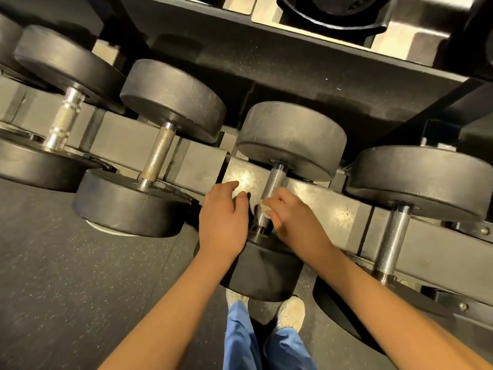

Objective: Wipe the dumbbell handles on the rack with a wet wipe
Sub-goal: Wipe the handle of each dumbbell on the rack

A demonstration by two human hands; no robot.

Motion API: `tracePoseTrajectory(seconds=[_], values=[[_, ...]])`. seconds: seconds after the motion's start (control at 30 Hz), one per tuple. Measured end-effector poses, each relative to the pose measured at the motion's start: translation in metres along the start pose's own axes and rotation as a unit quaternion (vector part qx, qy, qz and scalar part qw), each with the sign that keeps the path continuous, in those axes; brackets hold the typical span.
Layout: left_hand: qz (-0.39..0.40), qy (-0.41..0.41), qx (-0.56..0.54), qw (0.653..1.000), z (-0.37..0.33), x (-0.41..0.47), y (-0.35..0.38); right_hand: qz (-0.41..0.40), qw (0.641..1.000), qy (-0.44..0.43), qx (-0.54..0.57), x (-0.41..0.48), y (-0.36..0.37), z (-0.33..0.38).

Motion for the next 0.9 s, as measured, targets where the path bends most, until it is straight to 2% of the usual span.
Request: tracePoseTrajectory(seconds=[0.1, 0.17, 0.37, 0.53, 0.9], values=[[0.013, 0.047, -0.003, 0.999, -0.014, 0.000, -0.001, -0.021, 0.996, 0.088, 0.005, -0.002, -0.011, -0.011], [0.017, 0.075, -0.018, 0.997, -0.031, 0.004, -0.009, -0.046, 0.992, 0.115, 0.005, -0.009, -0.028, -0.010], [0.018, 0.141, -0.055, 0.988, -0.108, 0.009, -0.044, -0.193, 0.973, 0.120, 0.045, -0.022, -0.112, 0.014], [0.033, 0.173, -0.065, 0.982, -0.172, 0.004, -0.062, -0.296, 0.936, 0.187, 0.032, -0.015, -0.195, 0.017], [0.086, 0.271, -0.024, 0.959, -0.294, -0.025, -0.074, -0.429, 0.884, 0.186, -0.012, -0.012, -0.335, 0.034]])
Point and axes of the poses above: each hand's wrist, its own x-axis towards the middle knuckle, its own y-axis out of the palm, z = x × y, the point moved 10 cm from there along x, towards the middle knuckle, and after that the axes turned 12 degrees about -y, right-handed, at the moved point
